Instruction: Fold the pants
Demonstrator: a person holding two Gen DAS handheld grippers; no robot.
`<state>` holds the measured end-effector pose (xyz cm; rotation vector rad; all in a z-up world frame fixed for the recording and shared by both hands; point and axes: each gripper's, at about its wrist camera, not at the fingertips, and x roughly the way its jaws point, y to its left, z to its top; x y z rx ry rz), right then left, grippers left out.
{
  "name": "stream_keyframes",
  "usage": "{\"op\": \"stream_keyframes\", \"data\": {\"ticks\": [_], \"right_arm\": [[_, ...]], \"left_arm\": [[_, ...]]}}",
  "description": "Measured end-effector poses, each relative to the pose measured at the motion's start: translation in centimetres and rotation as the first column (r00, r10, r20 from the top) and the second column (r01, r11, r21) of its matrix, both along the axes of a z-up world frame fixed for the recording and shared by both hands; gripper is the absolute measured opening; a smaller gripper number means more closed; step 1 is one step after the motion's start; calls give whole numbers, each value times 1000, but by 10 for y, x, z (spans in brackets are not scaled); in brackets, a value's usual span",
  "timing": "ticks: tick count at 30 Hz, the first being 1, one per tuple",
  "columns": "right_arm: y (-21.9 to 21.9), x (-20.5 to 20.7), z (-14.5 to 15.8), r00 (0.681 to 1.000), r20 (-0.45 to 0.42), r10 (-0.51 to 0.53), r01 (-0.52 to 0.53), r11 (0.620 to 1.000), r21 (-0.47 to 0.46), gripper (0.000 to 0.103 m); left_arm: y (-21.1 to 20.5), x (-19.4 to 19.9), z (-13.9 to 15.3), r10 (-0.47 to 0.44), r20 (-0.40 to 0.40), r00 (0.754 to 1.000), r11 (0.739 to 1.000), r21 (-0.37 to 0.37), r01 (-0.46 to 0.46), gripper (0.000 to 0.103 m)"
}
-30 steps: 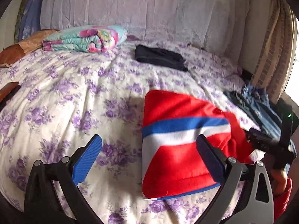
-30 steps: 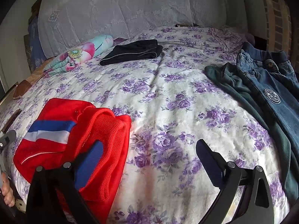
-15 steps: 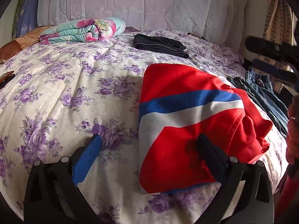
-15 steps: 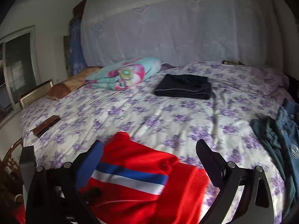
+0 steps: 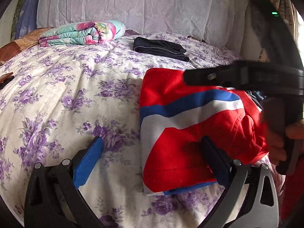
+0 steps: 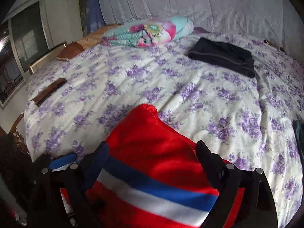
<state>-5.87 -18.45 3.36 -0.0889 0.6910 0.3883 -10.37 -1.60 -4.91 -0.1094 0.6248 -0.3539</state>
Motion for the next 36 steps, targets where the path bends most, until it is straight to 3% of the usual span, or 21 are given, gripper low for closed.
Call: {"op": "stream_keyframes", "data": {"ticks": [2, 5, 6, 10, 12, 15, 18, 20, 22, 24, 26, 29, 36], "right_arm": [[-16, -13, 6, 997, 50, -51, 52, 998, -17, 99], [-29, 4, -36, 990, -18, -137, 133, 978, -158, 100], [-33, 0, -43, 991, 35, -130, 134, 980, -144, 100], [-34, -20, -29, 987, 77, -145, 155, 977, -145, 99], [-43, -40, -21, 981, 124, -151, 165, 980, -112, 99], [-64, -60, -19, 973, 133, -187, 197, 978, -69, 99], [-85, -64, -32, 963, 91, -255, 262, 963, -69, 100], [-97, -61, -50, 968, 29, -250, 251, 968, -22, 100], [-119, -47, -67, 970, -125, -210, 227, 964, 139, 100], [-135, -39, -73, 964, -191, -186, 230, 941, 249, 100], [-135, -38, -74, 965, -190, -183, 227, 941, 249, 100], [-128, -43, -74, 967, -174, -188, 224, 950, 219, 100], [-133, -44, -73, 967, -178, -181, 221, 945, 239, 100]], "left_arm": [[0, 0, 0, 0, 1, 1000, 1000, 0, 0, 99], [0, 0, 0, 0, 3, 1000, 1000, -2, 0, 99], [0, 0, 0, 0, 2, 1000, 1000, 0, 0, 99], [0, 5, 4, -11, -34, 999, 1000, 18, 12, 99], [4, 10, 15, -21, -76, 997, 1000, 10, 22, 99], [9, 17, 44, -25, -40, 999, 1000, -12, 24, 99], [-4, 33, 68, -42, -5, 999, 999, 13, 42, 99], [-24, 44, 74, -69, 4, 998, 996, 61, 68, 99], [-52, 60, 65, -103, -22, 994, 982, 157, 105, 99], [-75, 82, 35, -121, -111, 986, 963, 229, 144, 99], [-70, 98, 22, -143, -193, 971, 978, 120, 168, 99], [-57, 105, 15, -167, -242, 956, 985, 8, 174, 99], [-44, 94, 14, -208, -227, 951, 977, -86, 194, 98]]}}
